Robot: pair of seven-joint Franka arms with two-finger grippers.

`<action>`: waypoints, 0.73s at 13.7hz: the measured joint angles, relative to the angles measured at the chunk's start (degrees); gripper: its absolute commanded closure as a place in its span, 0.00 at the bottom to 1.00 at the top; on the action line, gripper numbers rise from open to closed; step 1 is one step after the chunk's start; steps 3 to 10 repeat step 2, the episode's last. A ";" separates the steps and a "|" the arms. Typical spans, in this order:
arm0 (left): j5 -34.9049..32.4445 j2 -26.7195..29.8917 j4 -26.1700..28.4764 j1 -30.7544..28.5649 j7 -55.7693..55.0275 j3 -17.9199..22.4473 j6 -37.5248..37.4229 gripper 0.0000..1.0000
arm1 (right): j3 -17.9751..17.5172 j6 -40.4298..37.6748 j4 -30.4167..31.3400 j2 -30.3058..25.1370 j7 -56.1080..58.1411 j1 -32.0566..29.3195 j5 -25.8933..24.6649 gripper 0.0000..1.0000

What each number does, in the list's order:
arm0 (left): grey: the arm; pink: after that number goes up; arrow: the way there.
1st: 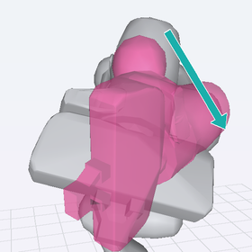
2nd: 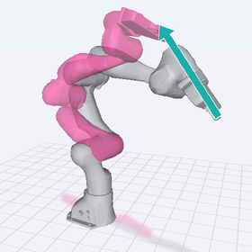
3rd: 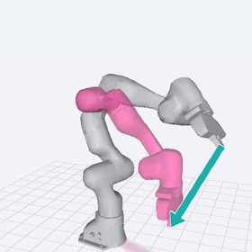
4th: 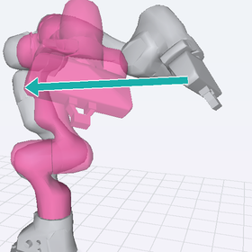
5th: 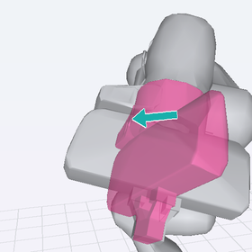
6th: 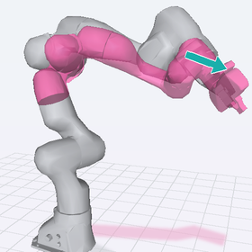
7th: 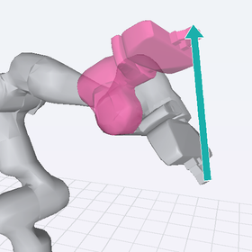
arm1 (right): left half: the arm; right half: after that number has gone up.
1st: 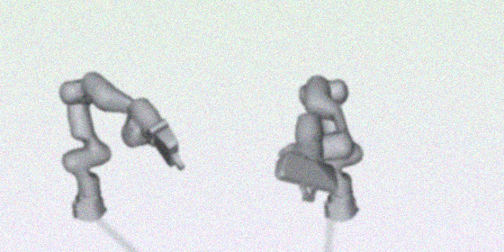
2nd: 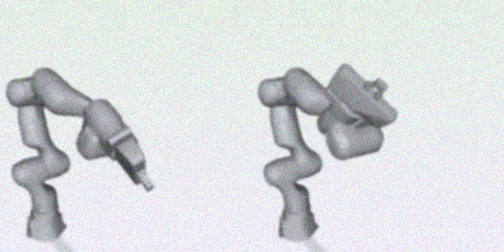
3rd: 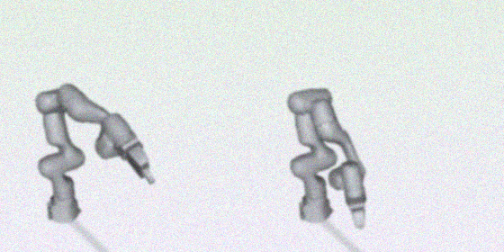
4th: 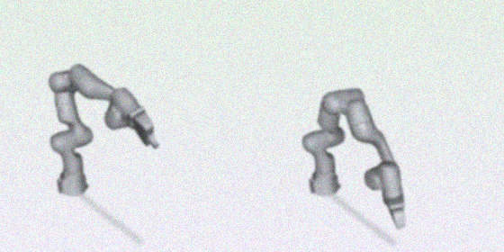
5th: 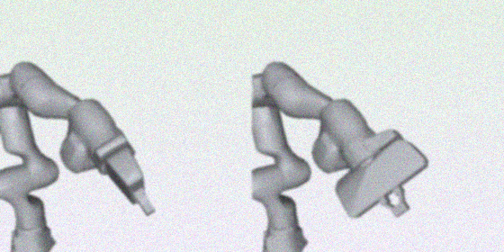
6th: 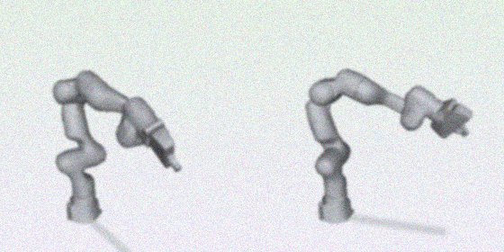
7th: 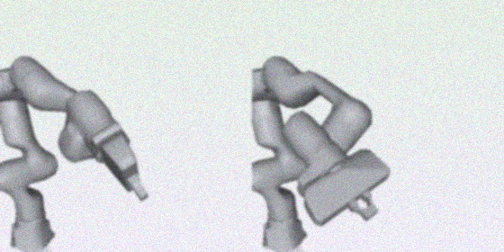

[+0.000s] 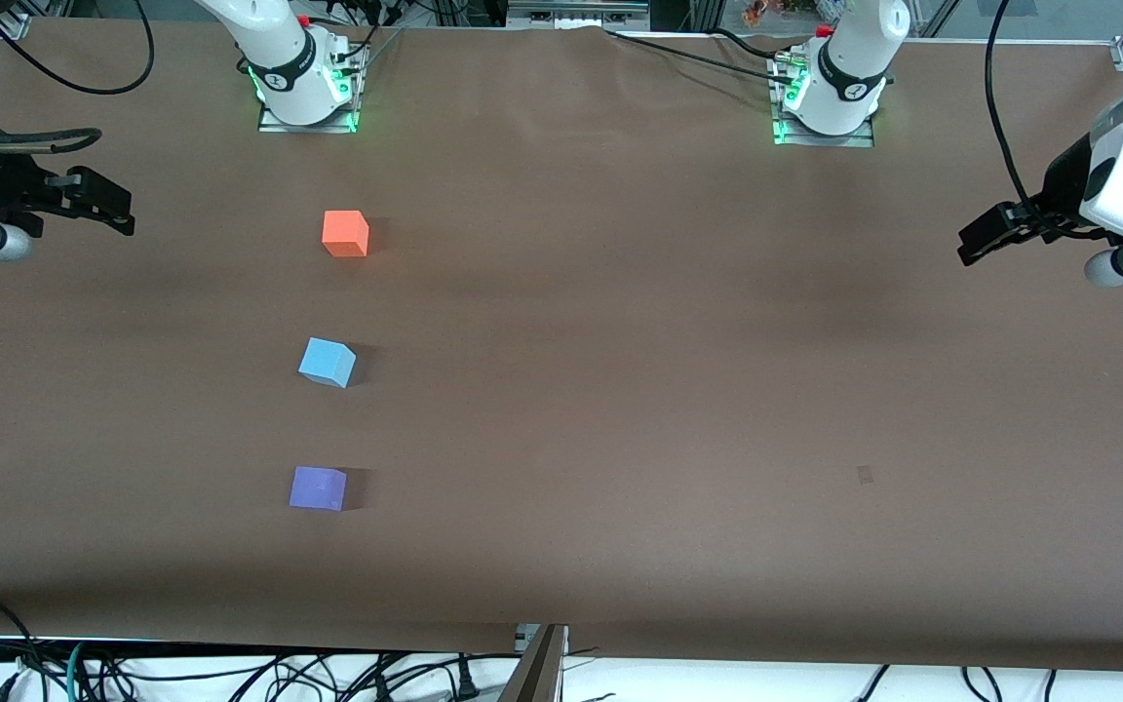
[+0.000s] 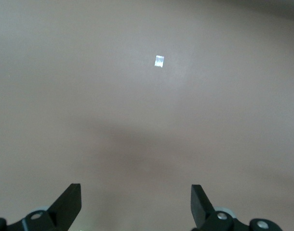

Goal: Place blue block between orange and purple blocks

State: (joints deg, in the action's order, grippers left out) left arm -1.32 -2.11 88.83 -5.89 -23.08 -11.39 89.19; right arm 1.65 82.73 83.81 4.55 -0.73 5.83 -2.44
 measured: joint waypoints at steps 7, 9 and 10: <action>0.00 -0.01 0.00 -0.17 0.00 0.07 0.86 0.00 | -0.06 0.00 0.07 0.26 0.04 -0.07 0.00 0.00; 0.00 -0.01 0.00 -0.17 0.00 0.07 0.86 0.00 | -0.06 0.00 0.07 0.26 0.04 -0.07 0.00 0.00; 0.00 -0.01 0.00 -0.17 0.00 0.07 0.86 0.00 | -0.06 0.00 0.07 0.26 0.04 -0.07 0.00 0.00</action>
